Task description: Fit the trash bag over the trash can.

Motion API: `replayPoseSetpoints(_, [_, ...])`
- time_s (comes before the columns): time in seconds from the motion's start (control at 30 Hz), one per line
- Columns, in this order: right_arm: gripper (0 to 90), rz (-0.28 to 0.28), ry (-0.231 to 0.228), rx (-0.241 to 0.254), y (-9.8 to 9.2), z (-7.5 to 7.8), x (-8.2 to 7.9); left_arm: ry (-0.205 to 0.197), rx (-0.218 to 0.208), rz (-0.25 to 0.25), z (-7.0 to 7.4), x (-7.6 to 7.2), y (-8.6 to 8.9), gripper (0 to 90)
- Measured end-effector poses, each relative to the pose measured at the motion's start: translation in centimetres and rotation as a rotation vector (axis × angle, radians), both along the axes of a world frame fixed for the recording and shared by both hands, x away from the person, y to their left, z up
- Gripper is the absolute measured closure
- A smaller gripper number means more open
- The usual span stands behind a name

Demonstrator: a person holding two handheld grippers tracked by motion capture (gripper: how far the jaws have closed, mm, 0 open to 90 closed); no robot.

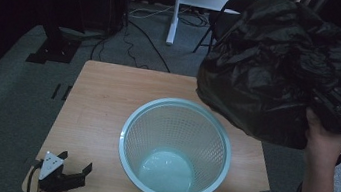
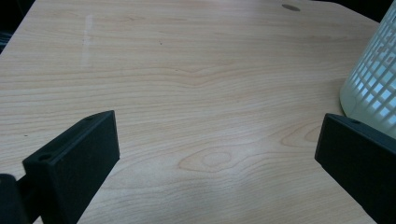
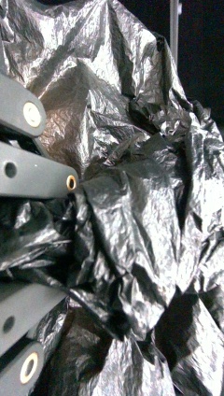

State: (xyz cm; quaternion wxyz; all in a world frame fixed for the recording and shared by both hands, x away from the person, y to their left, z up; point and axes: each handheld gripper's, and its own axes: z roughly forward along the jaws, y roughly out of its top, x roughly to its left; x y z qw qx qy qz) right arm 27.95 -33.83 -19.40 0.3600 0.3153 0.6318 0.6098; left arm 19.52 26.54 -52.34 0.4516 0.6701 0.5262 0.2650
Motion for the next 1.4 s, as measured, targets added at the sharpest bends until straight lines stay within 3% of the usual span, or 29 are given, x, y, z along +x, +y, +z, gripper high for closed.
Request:
replayPoseSetpoints(0.03, [83.1, 0.052, -0.006, 0.001, 0.8, 0.6, -0.8, 0.001, -0.001, -0.002, 0.0, 0.0, 0.0, 0.1])
replayPoseSetpoints(0.1, [83.1, 0.082, -0.007, 0.002, 1.2, 0.8, -1.2, 0.0, 0.0, -0.001, 0.0, 0.0, 0.0, 0.1])
replayPoseSetpoints(0.13, [83.1, 0.136, -0.009, 0.002, 2.0, 1.4, -2.1, 0.0, -0.001, -0.002, 0.0, 0.1, 0.0, 0.1])
replayPoseSetpoints(0.17, [83.1, 0.136, -0.009, 0.002, 2.0, 1.4, -2.1, 0.0, -0.001, -0.002, 0.0, 0.1, 0.0, 0.1])
replayPoseSetpoints(0.27, [83.0, 0.21, -0.005, -0.001, 3.4, 2.0, -3.3, -0.001, 0.0, -0.004, 0.0, 0.0, 0.0, 0.1])
replayPoseSetpoints(0.43, [83.0, 0.336, 0.034, -0.002, 5.6, 2.2, -4.8, -0.005, 0.003, -0.007, 0.1, 0.0, 0.1, 0.1])
replayPoseSetpoints(0.47, [83.0, 0.388, 0.066, -0.01, 6.6, 2.1, -5.2, -0.006, 0.003, -0.006, 0.1, 0.0, 0.1, 0.1])
replayPoseSetpoints(0.7, [83.0, 0.425, 0.119, -0.077, 9.4, 1.9, -6.2, -0.011, 0.001, -0.01, 0.2, 0.0, 0.1, 0.1])
replayPoseSetpoints(0.8, [83.0, 0.469, 0.132, -0.074, 9.7, 2.4, -6.9, -0.011, 0.0, -0.012, 0.2, 0.0, 0.1, 0.1])
replayPoseSetpoints(0.93, [83.0, 0.486, 0.097, -0.081, 9.6, 3.8, -8.9, -0.014, 0.0, -0.014, 0.2, 0.2, 0.0, 0.1])
replayPoseSetpoints(1.07, [83.0, 0.483, 0.084, -0.11, 9.7, 4.3, -10.0, -0.017, 0.0, -0.018, 0.3, 0.2, -0.2, 0.1])
replayPoseSetpoints(1.1, [83.0, 0.502, 0.1, -0.112, 9.8, 4.3, -10.0, -0.017, -0.001, -0.021, 0.3, 0.2, -0.2, 0.1])
replayPoseSetpoints(1.17, [83.0, 0.488, 0.108, -0.132, 10.2, 4.1, -9.9, -0.017, 0.0, -0.021, 0.3, 0.2, -0.2, 0.1])
replayPoseSetpoints(1.27, [82.9, 0.497, 0.155, -0.141, 10.7, 3.4, -8.9, -0.018, 0.001, -0.023, 0.3, 0.2, -0.2, 0.1])
replayPoseSetpoints(1.4, [82.9, 0.535, 0.27, -0.162, 12.3, 1.2, -6.2, -0.017, 0.001, -0.027, 0.3, 0.3, -0.2, 0.1])
